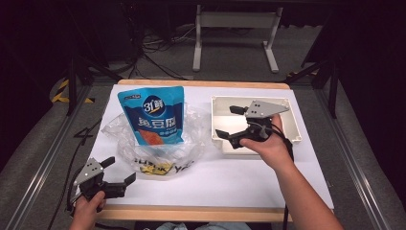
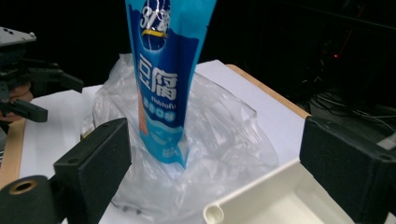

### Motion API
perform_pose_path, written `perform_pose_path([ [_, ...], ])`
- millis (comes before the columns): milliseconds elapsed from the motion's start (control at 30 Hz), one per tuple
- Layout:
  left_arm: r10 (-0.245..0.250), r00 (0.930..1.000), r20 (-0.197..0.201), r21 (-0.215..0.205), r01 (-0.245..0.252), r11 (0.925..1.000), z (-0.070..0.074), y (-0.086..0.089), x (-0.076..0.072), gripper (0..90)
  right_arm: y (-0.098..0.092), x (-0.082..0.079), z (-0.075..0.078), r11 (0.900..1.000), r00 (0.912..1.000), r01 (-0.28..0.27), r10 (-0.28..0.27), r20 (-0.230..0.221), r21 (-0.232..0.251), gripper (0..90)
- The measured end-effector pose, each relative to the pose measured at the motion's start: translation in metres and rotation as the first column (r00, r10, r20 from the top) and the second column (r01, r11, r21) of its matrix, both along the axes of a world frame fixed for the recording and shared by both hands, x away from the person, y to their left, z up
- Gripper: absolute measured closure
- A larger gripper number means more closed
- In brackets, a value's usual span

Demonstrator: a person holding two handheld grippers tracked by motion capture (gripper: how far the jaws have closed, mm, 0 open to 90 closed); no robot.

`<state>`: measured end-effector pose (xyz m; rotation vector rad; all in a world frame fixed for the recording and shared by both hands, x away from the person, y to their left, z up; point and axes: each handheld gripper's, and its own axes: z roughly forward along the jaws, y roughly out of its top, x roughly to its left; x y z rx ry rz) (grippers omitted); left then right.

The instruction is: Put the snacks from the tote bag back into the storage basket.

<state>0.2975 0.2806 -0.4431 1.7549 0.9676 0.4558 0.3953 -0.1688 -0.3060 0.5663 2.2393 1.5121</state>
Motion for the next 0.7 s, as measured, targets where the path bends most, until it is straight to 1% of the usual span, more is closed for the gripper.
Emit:
perform_pose_path([
  [67, -0.001, 1.0000, -0.004, 0.005, 0.001, 1.0000, 0.001, 0.000, 0.000, 0.6, 0.008, 0.003, 0.001, 1.000, 0.9999, -0.013, 0.013, 0.000, 0.000, 9.6],
  [133, -0.001, 1.0000, 0.001, 0.002, 0.001, 1.0000, 0.001, 0.000, -0.001, 0.6, 0.015, 0.007, 0.002, 1.000, 0.9997, -0.026, 0.026, -0.002, 0.002, 9.5],
  [267, 0.000, 1.0000, 0.000, 0.001, 0.000, 1.0000, 0.000, 0.001, -0.001, 0.6, 0.031, 0.015, 0.002, 0.996, 0.9964, -0.070, 0.072, -0.044, 0.049, 9.2],
  [333, 0.003, 1.0000, -0.003, -0.002, -0.003, 1.0000, 0.000, 0.002, 0.000, 0.6, 0.039, 0.019, 0.003, 0.996, 0.9957, -0.080, 0.082, -0.043, 0.035, 9.2],
  [500, 0.003, 1.0000, -0.005, -0.011, -0.003, 0.9999, 0.000, 0.003, 0.000, 0.6, 0.053, 0.028, 0.003, 0.995, 0.9946, -0.089, 0.091, -0.049, 0.035, 8.4],
  [700, 0.003, 1.0000, -0.004, -0.012, -0.003, 0.9999, 0.000, 0.004, 0.000, 0.6, 0.069, 0.038, 0.000, 0.991, 0.9907, -0.119, 0.122, -0.060, 0.054, 6.4],
])
